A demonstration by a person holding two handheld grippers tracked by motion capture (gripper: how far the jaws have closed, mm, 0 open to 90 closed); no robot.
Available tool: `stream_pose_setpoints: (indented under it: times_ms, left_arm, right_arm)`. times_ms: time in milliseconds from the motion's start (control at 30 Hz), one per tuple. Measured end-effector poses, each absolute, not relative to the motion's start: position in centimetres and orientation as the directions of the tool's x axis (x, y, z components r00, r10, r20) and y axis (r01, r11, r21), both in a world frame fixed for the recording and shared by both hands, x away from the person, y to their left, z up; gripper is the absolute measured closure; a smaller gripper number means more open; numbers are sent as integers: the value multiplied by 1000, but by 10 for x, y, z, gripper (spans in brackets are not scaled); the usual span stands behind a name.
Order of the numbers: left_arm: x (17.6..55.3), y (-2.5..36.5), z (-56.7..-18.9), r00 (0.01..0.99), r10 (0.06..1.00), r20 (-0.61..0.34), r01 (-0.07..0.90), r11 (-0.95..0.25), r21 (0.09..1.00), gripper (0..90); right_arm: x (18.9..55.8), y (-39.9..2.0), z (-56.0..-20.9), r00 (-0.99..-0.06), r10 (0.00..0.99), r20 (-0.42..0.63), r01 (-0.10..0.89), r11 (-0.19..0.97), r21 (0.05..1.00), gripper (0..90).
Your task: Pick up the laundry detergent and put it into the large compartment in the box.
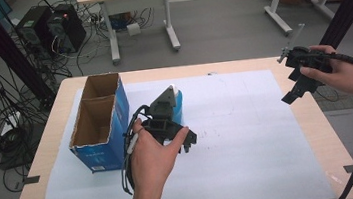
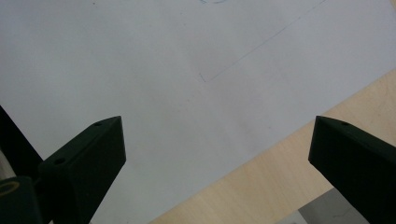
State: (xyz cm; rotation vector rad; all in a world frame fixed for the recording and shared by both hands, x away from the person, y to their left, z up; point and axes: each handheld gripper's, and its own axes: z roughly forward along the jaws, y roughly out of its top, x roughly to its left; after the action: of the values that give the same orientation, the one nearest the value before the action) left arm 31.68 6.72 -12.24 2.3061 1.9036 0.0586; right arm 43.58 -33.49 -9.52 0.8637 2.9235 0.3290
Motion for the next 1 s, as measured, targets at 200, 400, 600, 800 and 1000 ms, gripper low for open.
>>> stream_pose_setpoints:
  times_ms: [200,400,600,800,1000]
  left_arm:
    - [316,67,-117,189,980,-59,971,-178,158,54]
    - [320,63,-106,192,980,-46,968,-181,177,54]
    - [335,56,-94,205,978,-22,964,-198,176,54]
    - [348,54,-76,199,980,-12,960,-193,204,53]
    - [362,53,-61,191,982,-11,957,-184,225,52]
  right_arm:
    - [435,-334,-95,-841,541,-14,524,821,226,41]
    - [435,-334,-95,-843,537,-15,520,823,228,41]
    - [433,-335,-94,-843,537,-13,520,822,232,41]
    - [432,-336,-93,-843,537,-15,520,822,234,41]
    - [433,-337,-94,-844,536,-11,519,823,230,41]
